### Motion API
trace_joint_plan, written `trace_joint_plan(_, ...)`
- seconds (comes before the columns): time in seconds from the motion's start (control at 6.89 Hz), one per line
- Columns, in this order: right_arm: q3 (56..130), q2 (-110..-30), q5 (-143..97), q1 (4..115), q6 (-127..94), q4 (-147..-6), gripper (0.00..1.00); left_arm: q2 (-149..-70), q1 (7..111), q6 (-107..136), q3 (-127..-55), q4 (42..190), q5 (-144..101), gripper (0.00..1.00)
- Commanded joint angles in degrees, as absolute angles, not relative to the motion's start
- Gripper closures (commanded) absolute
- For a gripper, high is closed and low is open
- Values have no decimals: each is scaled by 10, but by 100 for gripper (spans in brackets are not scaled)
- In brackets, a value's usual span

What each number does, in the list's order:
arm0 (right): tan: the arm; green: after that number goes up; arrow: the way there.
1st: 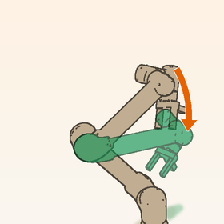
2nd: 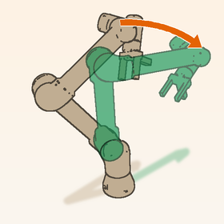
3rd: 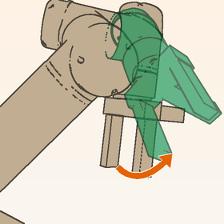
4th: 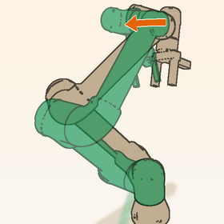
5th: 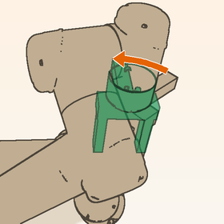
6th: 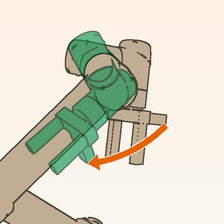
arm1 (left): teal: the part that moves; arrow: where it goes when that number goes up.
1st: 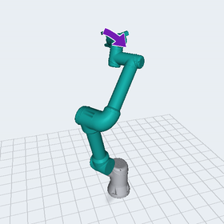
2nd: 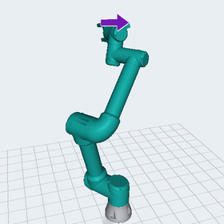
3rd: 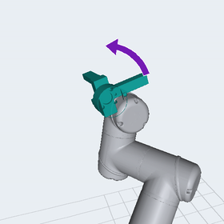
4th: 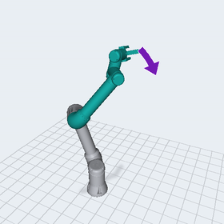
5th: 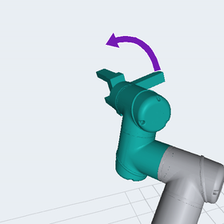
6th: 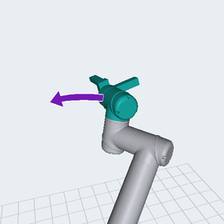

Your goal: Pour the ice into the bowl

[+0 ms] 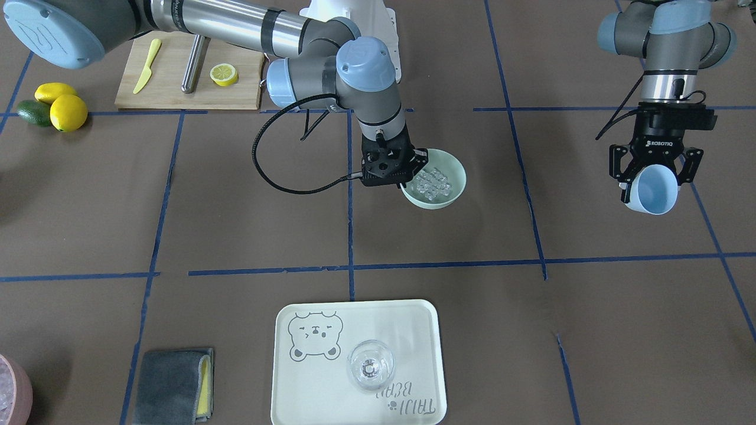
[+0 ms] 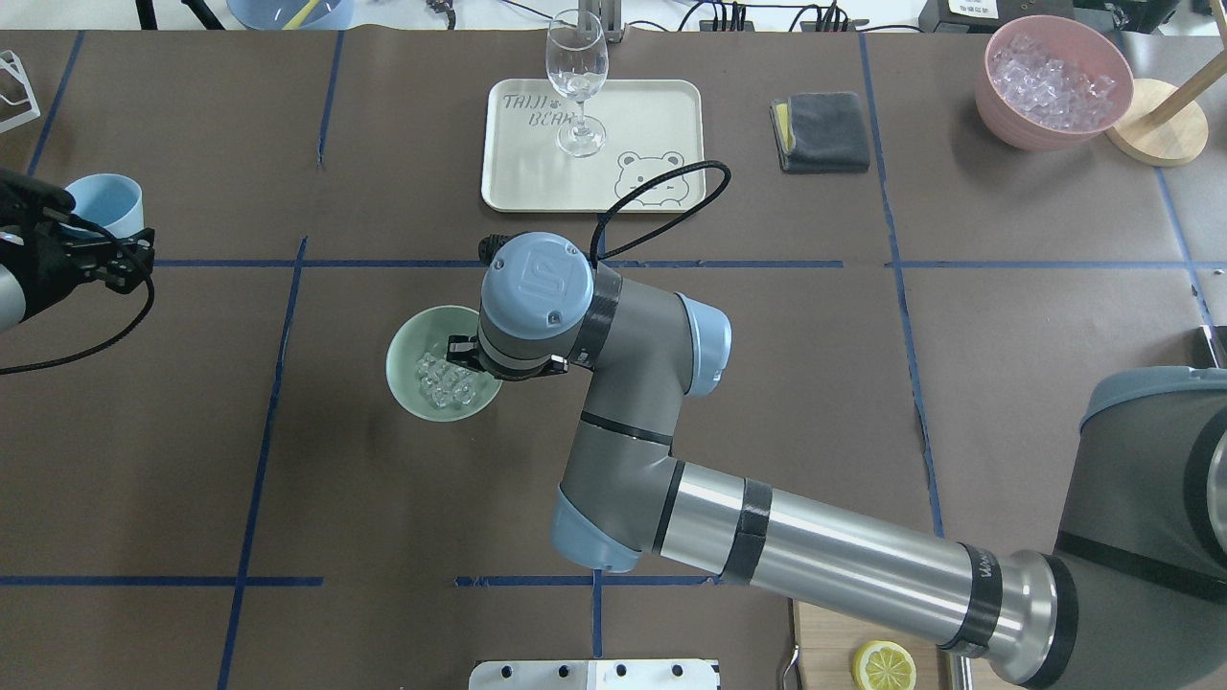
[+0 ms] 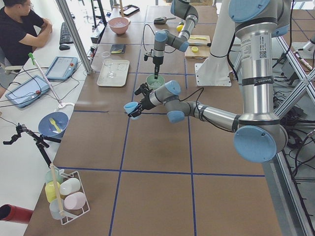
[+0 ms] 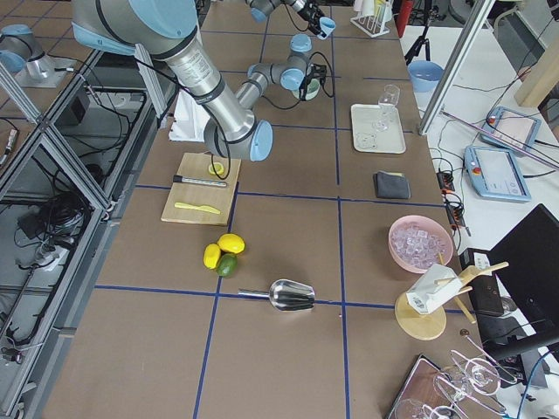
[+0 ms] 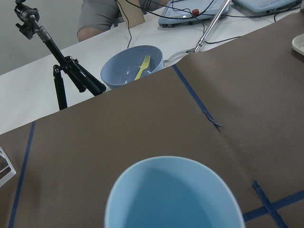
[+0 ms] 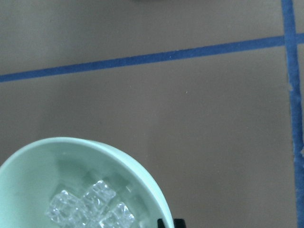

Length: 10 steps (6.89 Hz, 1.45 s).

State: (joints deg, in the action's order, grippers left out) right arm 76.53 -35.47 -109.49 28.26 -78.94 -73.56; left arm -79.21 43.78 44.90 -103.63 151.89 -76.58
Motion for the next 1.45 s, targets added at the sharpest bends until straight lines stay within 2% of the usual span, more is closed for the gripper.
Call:
trace_joint_plan(0.0,835,-394,-1142,328,-786,-779,100,-752,405,540,-1019,1605,-703,100)
trace_joint_plan(0.29,931,-500,-1166,365,-726,-786,100,-748,306,607,-975,1631,-562,100)
trace_joint_plan(0.58,964,-547,-1212,415,-684,-798,100,-748,217,694,-934,1633,-444,100)
trace_joint_plan(1.31,1014,-636,-1237,469,-595,-798,100,-765,171,731,-883,1633,-370,100)
